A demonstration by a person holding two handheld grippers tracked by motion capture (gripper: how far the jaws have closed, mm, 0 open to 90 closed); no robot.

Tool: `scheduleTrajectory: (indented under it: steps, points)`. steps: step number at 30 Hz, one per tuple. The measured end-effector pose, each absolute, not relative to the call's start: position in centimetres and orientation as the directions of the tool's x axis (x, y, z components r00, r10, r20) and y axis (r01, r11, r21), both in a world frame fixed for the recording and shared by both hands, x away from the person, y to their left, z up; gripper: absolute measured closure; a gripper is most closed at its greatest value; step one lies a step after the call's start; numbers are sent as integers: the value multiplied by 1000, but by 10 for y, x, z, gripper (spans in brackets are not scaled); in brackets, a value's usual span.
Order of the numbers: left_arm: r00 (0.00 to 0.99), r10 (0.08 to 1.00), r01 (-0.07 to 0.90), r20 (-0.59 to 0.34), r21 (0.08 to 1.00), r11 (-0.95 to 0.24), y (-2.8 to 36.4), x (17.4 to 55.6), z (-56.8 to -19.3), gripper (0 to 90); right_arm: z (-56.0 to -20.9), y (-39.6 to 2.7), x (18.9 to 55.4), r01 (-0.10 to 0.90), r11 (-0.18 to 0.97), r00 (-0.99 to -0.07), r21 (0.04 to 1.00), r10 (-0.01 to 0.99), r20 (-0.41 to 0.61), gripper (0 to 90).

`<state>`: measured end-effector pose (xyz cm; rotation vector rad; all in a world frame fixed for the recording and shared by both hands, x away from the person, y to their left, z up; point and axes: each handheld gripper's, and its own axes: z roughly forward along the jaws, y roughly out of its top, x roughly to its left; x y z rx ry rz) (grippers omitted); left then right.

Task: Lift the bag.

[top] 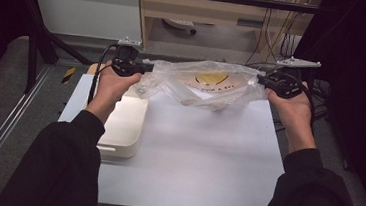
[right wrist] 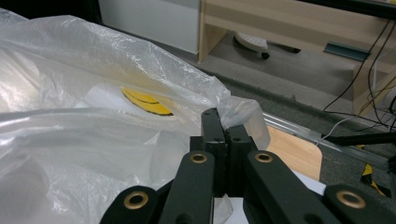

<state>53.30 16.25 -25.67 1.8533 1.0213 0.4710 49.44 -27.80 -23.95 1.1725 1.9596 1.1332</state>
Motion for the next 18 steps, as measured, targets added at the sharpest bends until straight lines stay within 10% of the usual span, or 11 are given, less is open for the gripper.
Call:
scheduleTrajectory:
  steps: [18]
  points:
    - [584,805,409,-101,893,-185,160,535,-219,900,-209,-283,499,375,244,-430,894,901,-66,900]
